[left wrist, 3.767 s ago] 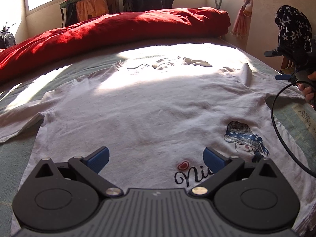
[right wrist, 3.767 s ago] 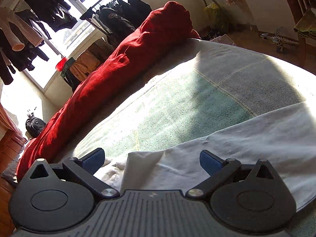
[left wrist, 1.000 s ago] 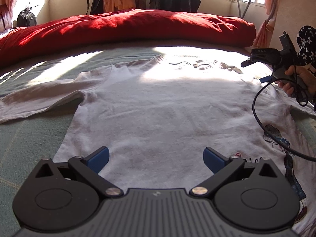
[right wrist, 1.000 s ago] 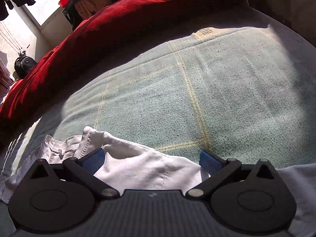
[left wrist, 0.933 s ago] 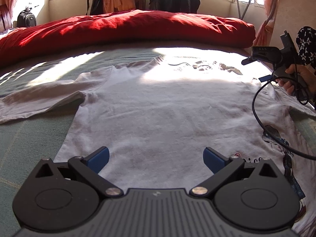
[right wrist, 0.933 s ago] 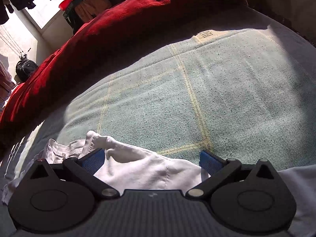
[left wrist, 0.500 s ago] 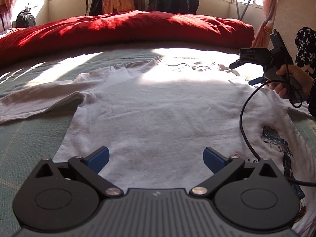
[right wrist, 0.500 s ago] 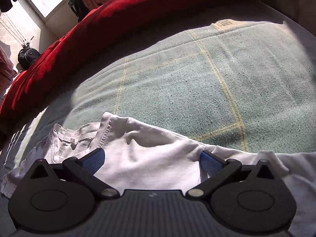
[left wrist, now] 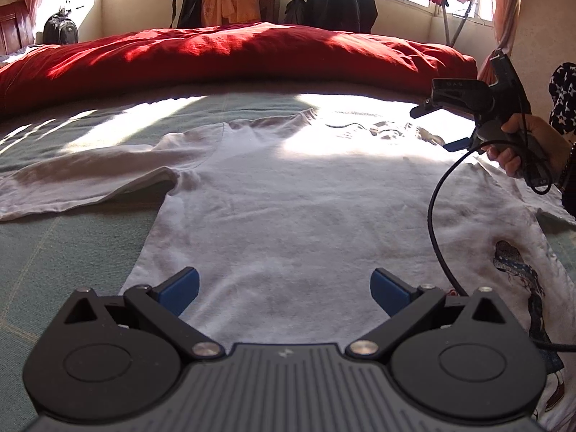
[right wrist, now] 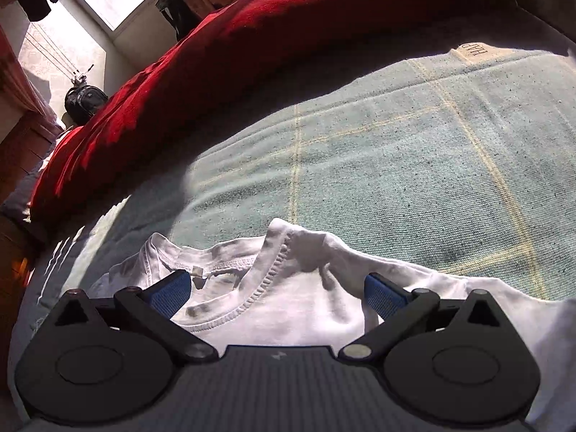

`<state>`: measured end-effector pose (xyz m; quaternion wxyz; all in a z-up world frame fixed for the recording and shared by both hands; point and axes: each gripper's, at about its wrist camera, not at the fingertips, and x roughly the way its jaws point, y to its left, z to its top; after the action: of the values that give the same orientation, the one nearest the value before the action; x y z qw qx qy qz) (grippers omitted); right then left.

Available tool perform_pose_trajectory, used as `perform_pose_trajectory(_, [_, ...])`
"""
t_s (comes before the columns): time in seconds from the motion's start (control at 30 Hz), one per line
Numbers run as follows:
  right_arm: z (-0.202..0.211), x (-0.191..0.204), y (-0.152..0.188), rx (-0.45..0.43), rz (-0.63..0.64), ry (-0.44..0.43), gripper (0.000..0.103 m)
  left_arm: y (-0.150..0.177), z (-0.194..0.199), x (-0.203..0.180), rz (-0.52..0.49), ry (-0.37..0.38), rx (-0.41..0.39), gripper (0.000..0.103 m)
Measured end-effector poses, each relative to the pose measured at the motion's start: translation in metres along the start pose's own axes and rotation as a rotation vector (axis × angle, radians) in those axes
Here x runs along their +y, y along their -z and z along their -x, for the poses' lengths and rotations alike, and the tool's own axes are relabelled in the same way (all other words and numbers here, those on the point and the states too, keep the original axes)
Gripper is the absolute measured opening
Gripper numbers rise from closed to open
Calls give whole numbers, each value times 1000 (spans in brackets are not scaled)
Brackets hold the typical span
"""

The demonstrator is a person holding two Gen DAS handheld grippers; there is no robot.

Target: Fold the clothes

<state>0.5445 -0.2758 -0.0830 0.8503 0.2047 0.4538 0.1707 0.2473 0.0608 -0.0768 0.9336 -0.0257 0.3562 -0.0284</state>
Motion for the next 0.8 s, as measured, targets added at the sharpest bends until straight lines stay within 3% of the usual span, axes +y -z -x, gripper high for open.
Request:
perform_pose_trajectory(0.07, [-17, 2, -5, -11, 12, 19, 103, 0, -1, 2, 0, -4, 2, 101])
perform_pose_trajectory(0.2, [-22, 5, -24, -30, 21, -28, 103, -1, 0, 5, 11, -8, -2, 101])
perform_pose_trajectory(0.33, [23, 8, -23, -29, 49, -69, 103, 1, 3, 8, 16, 0, -6, 101])
perform_pose_trajectory(0.47, [84, -2, -8, -21, 108, -9, 103, 2, 2, 6, 10, 5, -2, 101])
perform_pose_trajectory(0.6, [107, -34, 8, 20, 73, 72, 103, 2, 0, -1, -4, 12, 6, 101])
perform_pose_trajectory(0.8, [78, -76, 17, 60, -41, 108, 103, -1, -4, -10, -29, 4, 18, 101])
